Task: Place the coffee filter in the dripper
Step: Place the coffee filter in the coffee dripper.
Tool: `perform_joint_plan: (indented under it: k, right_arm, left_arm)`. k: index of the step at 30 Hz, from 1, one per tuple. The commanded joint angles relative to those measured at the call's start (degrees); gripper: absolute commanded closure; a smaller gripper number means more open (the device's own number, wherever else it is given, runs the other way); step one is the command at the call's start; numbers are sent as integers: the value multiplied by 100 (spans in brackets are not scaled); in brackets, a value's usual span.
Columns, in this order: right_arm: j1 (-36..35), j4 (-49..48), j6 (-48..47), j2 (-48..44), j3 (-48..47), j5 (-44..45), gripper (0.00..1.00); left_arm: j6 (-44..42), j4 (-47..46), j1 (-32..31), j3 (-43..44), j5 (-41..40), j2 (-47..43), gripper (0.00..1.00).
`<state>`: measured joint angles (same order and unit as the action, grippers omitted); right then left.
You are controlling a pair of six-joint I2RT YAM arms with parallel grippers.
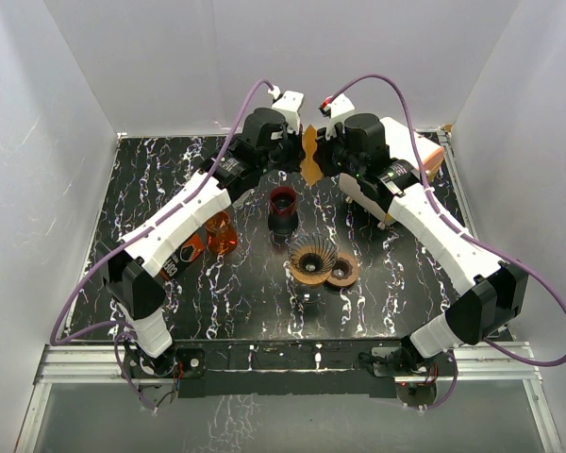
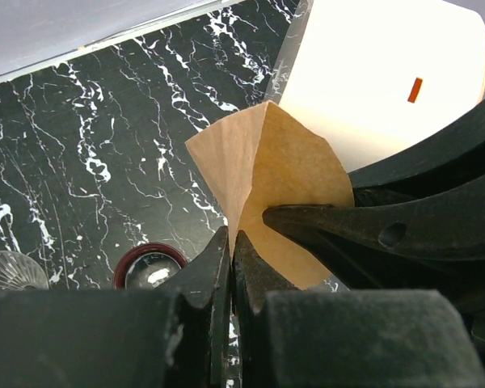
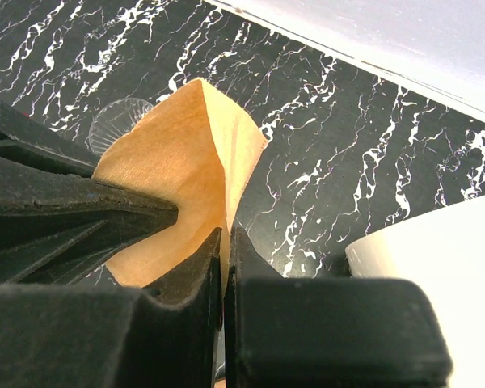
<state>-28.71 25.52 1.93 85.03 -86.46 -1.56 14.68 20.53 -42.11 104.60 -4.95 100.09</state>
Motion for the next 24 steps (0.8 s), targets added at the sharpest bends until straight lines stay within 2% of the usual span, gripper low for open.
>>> perform_joint_plan:
  k: [1, 9, 24]
  right_arm:
    - [17, -271, 57, -46, -258, 153, 100]
    - [14, -267, 21, -104, -249, 328, 100]
    - [23, -363, 52, -258, -110, 448, 100]
  left_arm:
    - [-393, -90, -114, 115, -328, 19, 100]
    - [-749, -111, -213, 57, -697, 39, 100]
    - [-806, -159, -219, -51, -979, -12, 100]
